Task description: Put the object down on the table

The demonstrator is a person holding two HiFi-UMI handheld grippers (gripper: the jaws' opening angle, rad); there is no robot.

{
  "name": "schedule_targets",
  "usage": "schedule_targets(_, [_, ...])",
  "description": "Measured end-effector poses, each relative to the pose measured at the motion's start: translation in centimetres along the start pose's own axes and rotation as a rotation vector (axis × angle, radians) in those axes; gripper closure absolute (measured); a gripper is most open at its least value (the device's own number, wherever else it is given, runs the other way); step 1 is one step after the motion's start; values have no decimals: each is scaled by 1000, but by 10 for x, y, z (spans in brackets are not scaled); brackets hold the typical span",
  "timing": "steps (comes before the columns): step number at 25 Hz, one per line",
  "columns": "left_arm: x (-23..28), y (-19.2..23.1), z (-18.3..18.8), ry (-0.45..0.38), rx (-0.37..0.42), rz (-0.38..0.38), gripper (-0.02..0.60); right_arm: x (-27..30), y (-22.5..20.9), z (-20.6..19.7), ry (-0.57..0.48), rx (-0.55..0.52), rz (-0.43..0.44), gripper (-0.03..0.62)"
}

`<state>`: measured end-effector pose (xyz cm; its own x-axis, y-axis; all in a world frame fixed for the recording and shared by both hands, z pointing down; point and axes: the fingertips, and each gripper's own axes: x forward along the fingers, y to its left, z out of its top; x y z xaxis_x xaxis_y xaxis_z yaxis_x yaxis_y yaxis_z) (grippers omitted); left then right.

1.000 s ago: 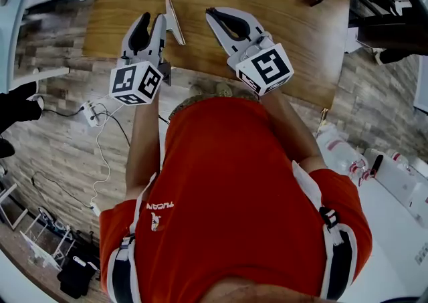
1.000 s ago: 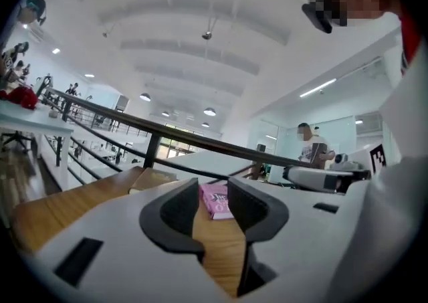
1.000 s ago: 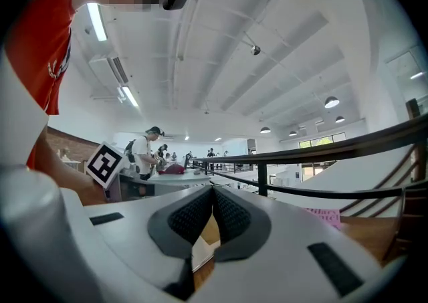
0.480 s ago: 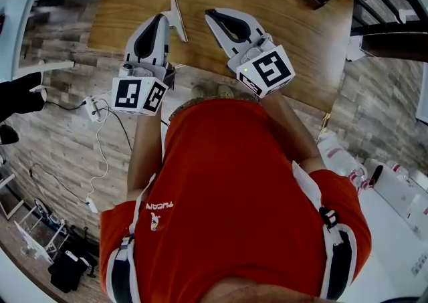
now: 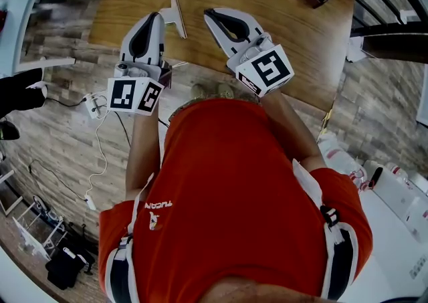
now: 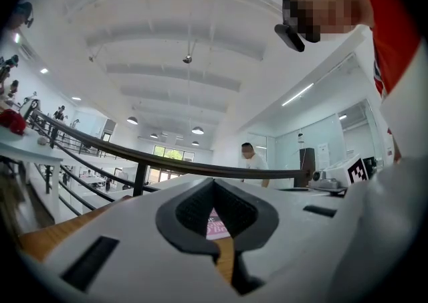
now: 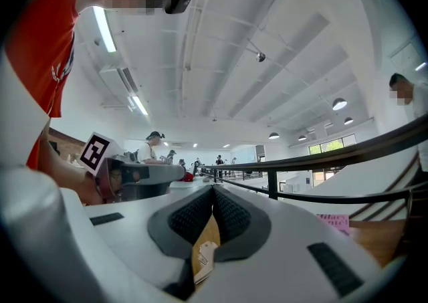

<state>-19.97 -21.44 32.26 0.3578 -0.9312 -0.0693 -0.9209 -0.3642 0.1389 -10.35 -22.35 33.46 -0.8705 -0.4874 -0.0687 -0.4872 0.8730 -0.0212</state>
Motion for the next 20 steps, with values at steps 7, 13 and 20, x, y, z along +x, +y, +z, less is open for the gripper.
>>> schedule_targets(7, [-2,0,1,-1,-2,6,572,-1,2,-2,7,-1,11,569])
schedule_targets(13, [-4,1,1,-2,-9,6,572,0,3,0,6,-4,11,569])
schedule_targets(20, [-6,4,-1,-2,-12,6,572,2,5,-1,8,-10,8,569])
